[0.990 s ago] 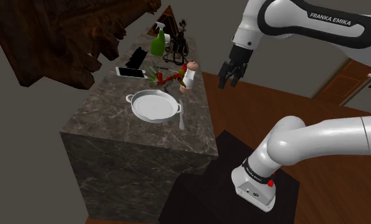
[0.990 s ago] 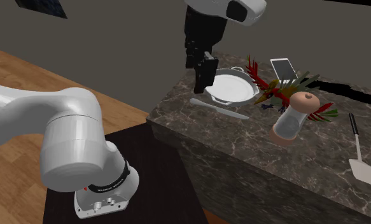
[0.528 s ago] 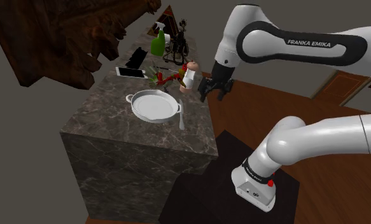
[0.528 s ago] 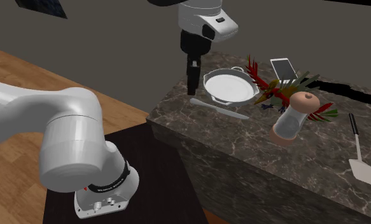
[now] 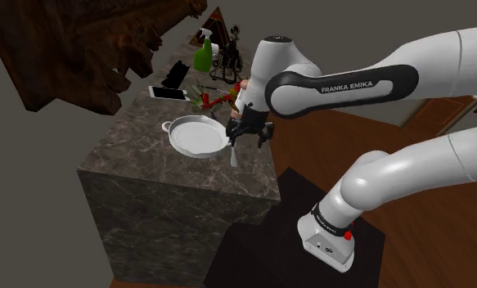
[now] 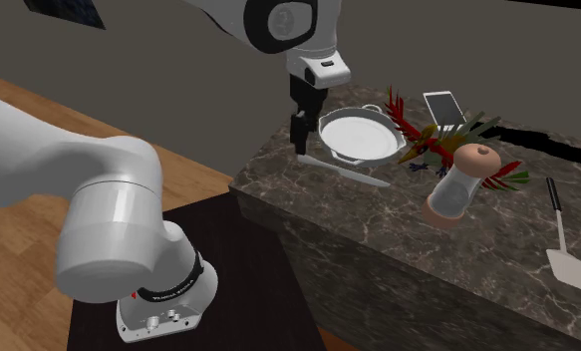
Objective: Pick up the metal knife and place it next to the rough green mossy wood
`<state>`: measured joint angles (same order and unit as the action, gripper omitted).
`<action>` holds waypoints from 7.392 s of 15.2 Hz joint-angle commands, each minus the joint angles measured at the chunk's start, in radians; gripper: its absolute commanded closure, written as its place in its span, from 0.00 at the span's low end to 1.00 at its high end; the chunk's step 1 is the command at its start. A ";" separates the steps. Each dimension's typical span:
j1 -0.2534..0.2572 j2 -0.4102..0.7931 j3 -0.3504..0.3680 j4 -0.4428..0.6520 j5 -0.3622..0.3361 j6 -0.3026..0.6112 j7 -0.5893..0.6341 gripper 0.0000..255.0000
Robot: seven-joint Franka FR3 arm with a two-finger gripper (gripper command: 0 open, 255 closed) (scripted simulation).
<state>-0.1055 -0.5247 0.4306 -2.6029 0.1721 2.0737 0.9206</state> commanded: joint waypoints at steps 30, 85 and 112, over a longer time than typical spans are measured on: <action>-0.071 0.179 0.117 -0.013 -0.061 0.191 0.201 1.00; -0.159 1.199 -0.086 1.418 -0.496 -0.274 0.025 1.00; -0.145 1.205 -0.105 1.392 -0.489 -0.240 0.032 0.00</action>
<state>-0.2582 0.6711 0.3165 -1.2109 -0.3266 1.8487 0.9577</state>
